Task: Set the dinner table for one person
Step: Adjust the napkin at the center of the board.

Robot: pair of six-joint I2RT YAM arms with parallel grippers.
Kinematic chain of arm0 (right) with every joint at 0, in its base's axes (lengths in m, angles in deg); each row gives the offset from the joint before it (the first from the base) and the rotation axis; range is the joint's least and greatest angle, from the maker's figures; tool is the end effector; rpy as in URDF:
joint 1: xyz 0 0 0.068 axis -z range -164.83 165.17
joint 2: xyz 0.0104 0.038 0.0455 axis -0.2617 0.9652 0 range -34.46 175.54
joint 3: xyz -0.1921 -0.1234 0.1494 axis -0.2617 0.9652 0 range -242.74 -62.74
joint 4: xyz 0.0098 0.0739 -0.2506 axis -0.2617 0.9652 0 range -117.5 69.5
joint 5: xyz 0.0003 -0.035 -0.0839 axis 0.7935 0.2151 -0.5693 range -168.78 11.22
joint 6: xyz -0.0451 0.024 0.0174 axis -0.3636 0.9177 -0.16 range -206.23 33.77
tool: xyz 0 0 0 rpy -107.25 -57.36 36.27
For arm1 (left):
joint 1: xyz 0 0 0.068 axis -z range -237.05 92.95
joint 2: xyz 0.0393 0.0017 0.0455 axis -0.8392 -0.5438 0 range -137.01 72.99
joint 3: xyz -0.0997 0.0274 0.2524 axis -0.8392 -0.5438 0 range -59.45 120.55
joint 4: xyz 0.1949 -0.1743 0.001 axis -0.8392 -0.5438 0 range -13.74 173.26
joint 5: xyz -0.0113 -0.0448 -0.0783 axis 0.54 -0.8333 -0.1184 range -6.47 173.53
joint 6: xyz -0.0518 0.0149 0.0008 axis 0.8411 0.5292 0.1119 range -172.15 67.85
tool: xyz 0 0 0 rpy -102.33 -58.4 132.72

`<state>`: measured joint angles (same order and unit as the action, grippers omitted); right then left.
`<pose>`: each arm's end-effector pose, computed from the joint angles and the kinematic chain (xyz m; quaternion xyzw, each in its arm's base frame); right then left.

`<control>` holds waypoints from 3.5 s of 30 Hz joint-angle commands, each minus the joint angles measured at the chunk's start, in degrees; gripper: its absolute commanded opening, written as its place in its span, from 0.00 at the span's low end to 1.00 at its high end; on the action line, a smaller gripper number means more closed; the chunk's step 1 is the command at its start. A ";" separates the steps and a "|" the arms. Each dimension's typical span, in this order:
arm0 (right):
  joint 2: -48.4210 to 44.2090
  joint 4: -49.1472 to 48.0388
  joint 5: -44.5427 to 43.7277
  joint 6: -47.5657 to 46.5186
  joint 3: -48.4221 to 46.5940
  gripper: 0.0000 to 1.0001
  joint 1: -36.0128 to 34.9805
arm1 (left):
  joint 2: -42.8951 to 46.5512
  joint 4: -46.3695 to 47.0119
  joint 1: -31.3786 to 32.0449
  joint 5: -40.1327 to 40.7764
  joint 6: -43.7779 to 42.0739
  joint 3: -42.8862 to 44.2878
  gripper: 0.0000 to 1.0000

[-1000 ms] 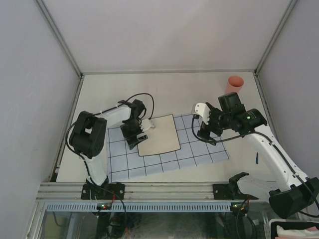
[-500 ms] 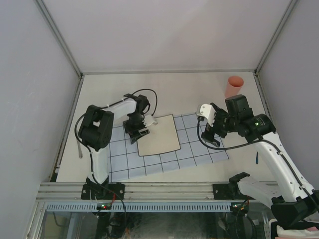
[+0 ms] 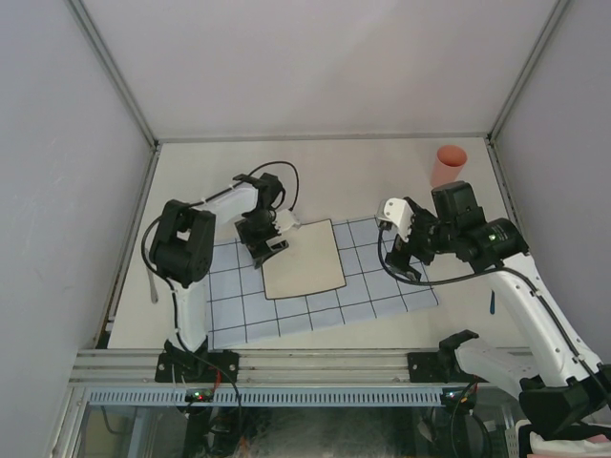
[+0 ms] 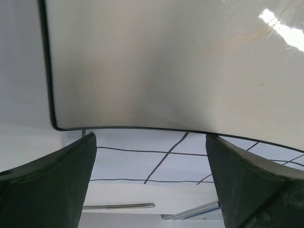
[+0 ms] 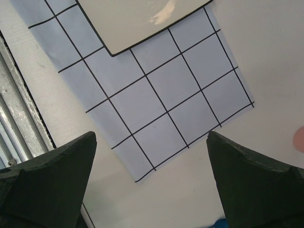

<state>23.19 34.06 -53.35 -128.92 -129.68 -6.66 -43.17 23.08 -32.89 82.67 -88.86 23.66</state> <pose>0.1574 0.0796 0.3513 -0.5528 0.7426 0.1477 0.3479 0.3358 -0.1512 0.1577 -0.5062 -0.8619 0.0105 0.0272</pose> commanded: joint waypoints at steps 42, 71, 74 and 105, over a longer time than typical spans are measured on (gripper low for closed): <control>55.55 -27.58 -7.05 5.69 -16.09 1.00 -35.30 | 64.89 7.12 -19.68 2.82 6.88 -31.17 1.00; 67.41 -28.93 4.73 16.53 -19.60 1.00 -26.42 | 73.11 4.83 -19.86 5.03 4.82 -32.84 1.00; 67.13 -28.42 4.56 16.12 -19.87 1.00 -26.49 | 71.56 5.05 -19.90 4.58 5.81 -32.11 1.00; 51.59 -29.02 -6.53 11.81 -8.25 1.00 -38.55 | 63.36 7.72 -19.88 -6.08 6.58 -36.39 1.00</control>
<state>76.12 4.88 -59.03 -115.79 -138.44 -43.35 19.10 29.18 -52.37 77.70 -80.81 -13.76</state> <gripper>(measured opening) 0.995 0.996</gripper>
